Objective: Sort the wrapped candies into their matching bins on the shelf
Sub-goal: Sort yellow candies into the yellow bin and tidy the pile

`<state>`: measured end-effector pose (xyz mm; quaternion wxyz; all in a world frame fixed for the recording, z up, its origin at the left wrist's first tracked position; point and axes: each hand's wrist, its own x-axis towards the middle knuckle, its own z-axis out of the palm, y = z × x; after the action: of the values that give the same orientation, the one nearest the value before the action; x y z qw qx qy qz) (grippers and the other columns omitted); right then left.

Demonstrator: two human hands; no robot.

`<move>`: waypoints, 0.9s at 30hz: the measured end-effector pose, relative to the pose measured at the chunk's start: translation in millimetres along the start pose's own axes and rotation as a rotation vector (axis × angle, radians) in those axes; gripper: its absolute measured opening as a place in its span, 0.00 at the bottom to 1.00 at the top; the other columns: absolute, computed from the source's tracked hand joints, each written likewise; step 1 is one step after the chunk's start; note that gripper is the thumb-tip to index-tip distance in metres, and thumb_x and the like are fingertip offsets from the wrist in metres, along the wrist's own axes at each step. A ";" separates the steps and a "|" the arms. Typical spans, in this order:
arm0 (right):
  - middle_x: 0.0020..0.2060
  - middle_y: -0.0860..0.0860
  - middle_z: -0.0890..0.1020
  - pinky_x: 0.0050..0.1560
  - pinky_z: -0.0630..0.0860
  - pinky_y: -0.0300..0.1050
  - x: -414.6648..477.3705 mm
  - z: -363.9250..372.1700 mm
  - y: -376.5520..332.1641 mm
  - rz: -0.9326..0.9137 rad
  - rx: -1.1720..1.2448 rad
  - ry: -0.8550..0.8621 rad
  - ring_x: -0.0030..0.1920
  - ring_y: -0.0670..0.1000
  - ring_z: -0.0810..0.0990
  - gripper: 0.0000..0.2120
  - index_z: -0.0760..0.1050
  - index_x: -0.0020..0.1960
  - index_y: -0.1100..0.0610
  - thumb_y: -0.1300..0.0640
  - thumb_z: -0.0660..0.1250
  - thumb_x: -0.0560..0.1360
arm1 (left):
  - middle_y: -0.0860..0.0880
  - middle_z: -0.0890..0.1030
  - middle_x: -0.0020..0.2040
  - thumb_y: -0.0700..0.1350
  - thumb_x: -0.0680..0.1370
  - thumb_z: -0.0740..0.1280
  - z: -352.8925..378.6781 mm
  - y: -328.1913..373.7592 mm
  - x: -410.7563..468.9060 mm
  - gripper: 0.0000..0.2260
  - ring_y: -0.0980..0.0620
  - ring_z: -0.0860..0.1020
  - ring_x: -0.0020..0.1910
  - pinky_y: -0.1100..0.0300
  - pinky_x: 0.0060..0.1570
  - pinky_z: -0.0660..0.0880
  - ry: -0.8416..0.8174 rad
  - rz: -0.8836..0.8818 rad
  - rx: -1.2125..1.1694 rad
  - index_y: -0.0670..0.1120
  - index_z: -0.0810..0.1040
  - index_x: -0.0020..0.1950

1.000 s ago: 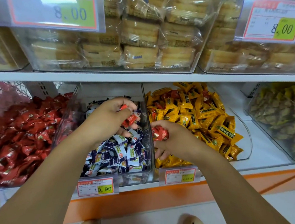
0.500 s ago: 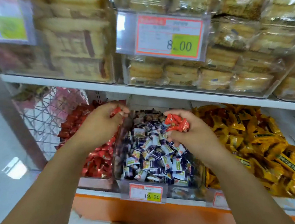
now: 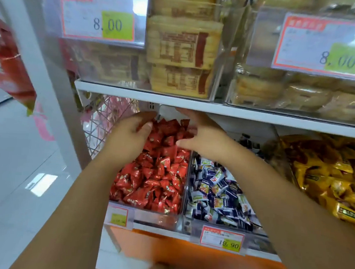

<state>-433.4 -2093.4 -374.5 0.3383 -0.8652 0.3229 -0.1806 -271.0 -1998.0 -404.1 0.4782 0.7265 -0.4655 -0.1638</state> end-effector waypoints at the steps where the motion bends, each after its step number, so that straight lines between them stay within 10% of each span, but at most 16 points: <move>1: 0.69 0.51 0.69 0.63 0.74 0.49 -10.4 -5.0 5.8 0.023 0.019 0.068 0.63 0.54 0.75 0.30 0.64 0.73 0.47 0.60 0.70 0.74 | 0.57 0.79 0.56 0.45 0.81 0.61 5.0 5.1 -2.2 0.13 0.57 0.75 0.58 0.65 0.56 0.67 -0.012 0.027 0.012 0.51 0.77 0.64; 6: 0.59 0.49 0.76 0.48 0.77 0.45 -87.7 -39.1 45.1 0.151 -0.058 0.280 0.48 0.53 0.79 0.16 0.73 0.65 0.45 0.59 0.61 0.80 | 0.56 0.79 0.57 0.48 0.81 0.61 47.9 49.9 -24.0 0.13 0.59 0.75 0.54 0.75 0.45 0.66 -0.160 0.187 0.130 0.54 0.76 0.64; 14: 0.63 0.52 0.75 0.63 0.64 0.35 -177.9 -115.9 129.4 0.337 -0.322 0.512 0.67 0.51 0.70 0.16 0.79 0.59 0.53 0.66 0.57 0.79 | 0.56 0.58 0.76 0.52 0.82 0.57 162.0 123.7 -66.3 0.21 0.57 0.57 0.74 0.66 0.68 0.55 -0.559 0.376 0.240 0.56 0.62 0.75; 22: 0.59 0.48 0.78 0.50 0.61 0.26 -171.4 -142.3 140.1 0.257 -0.345 0.404 0.61 0.47 0.74 0.13 0.78 0.62 0.53 0.58 0.61 0.80 | 0.59 0.46 0.78 0.65 0.75 0.51 201.8 116.6 -59.3 0.33 0.61 0.43 0.75 0.63 0.72 0.43 -0.656 0.320 0.327 0.56 0.50 0.78; 27: 0.64 0.51 0.76 0.62 0.69 0.42 -109.8 -141.5 152.3 0.262 -0.573 0.095 0.63 0.52 0.73 0.16 0.74 0.66 0.53 0.51 0.62 0.79 | 0.65 0.44 0.76 0.69 0.72 0.50 197.8 109.3 -53.9 0.33 0.66 0.38 0.72 0.63 0.69 0.39 -0.669 0.343 0.359 0.64 0.48 0.76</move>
<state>-654.8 -2170.7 -391.9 0.0855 -0.8671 0.4847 -0.0773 -490.6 -2072.3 -419.4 0.1867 0.6169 -0.7306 -0.2252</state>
